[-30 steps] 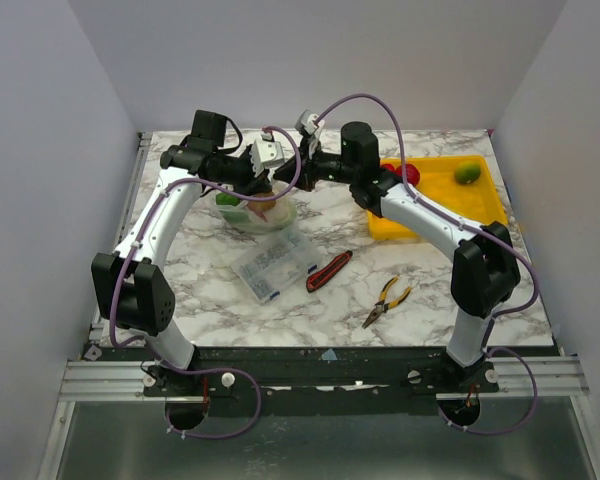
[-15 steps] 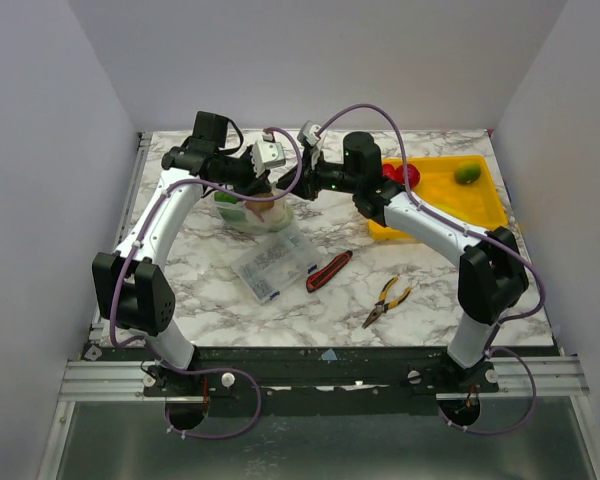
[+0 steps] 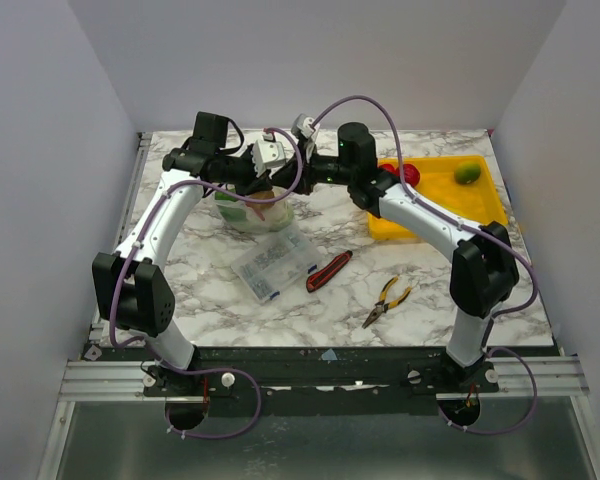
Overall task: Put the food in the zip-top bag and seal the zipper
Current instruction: Zip the zipper food storage bag at the center of the board.
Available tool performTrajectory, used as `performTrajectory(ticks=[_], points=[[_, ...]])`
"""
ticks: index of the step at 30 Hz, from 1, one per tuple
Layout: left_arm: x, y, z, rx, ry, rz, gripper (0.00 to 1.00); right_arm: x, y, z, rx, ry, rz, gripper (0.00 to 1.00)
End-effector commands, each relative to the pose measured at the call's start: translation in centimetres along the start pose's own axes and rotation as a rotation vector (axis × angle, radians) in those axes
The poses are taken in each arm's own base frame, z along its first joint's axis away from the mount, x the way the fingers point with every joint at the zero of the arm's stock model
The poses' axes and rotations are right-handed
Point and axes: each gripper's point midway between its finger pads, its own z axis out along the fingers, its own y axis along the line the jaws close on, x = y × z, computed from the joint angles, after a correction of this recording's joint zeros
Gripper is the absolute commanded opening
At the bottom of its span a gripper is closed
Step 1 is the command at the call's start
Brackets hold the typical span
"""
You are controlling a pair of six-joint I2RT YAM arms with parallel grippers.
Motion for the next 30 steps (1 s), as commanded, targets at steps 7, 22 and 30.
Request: performTrajectory(ticks=[7,22,30], points=[[-3.6,-0.4,-1.1,0.003,-0.105,0.079,0.00,1.7,-0.9,1.8,0.037,0.060,0.053,0.15],[-2.9,-0.2,-0.8,0.001,-0.072,0.030,0.00,1.0,0.2,-4.7,0.016,-0.043,0.026,0.50],[-3.3,-0.3,-1.0,0.016,-0.076,0.023,0.00,1.2,-0.9,-2.2,-0.036,-0.106,-0.023,0.54]])
